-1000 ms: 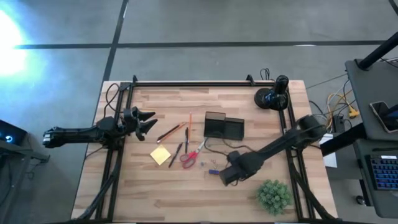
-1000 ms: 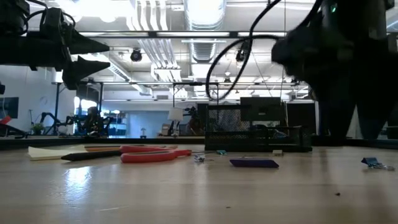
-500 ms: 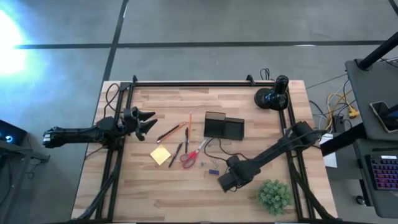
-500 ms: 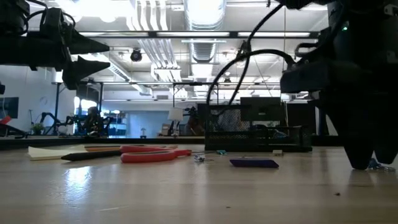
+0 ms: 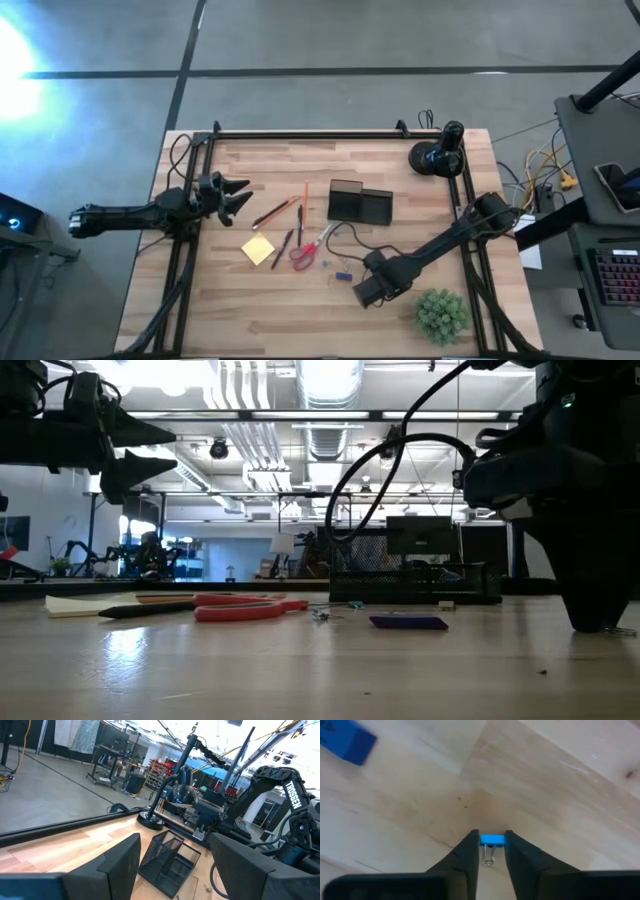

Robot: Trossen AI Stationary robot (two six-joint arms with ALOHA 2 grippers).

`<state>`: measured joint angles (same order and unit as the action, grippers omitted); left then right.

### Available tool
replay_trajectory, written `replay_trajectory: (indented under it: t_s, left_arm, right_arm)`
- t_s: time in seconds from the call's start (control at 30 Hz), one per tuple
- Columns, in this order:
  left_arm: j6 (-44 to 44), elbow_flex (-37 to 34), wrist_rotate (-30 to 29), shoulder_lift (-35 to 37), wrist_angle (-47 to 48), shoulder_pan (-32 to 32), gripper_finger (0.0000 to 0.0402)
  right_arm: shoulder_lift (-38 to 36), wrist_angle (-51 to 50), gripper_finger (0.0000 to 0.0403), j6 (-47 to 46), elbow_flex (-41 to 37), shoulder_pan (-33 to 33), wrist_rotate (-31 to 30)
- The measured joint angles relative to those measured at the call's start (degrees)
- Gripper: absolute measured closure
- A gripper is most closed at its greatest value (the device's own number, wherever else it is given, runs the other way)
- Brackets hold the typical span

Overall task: Pick and place office supplies into organizer
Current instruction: Put the bottom blue binder clip into the desk organizer

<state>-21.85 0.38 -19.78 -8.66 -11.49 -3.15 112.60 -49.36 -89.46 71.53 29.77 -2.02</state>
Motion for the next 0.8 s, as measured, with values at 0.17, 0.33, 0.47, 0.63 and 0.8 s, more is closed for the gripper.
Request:
replay_trajectory:
  t_s: [0.17, 0.33, 0.47, 0.63, 0.8]
  left_arm:
    - [0.00, 0.00, 0.01, 0.06, 0.01, 0.01, 0.0174]
    - [-0.01, 0.00, 0.01, 0.17, -0.01, -0.01, 0.0174]
    - [0.01, 0.00, 0.01, 0.06, 0.02, 0.01, 0.0174]
    - [0.01, 0.00, 0.01, 0.10, 0.01, 0.01, 0.0174]
    - [0.00, 0.00, 0.01, -0.03, 0.02, 0.01, 0.0174]
  right_arm:
    - [-1.28, -0.31, 0.0361, 0.41, 0.25, -0.05, -0.12]
    - [-8.89, -4.78, 0.0357, -6.60, 0.22, -0.01, -7.18]
    - [-17.26, -12.60, 0.0355, -15.25, 0.27, -0.47, -18.06]
    - [-24.85, -23.63, 0.0354, -16.04, -2.19, -5.50, -21.12]
    - [-27.32, -15.98, 0.0354, -0.94, -6.54, -17.09, -21.10]
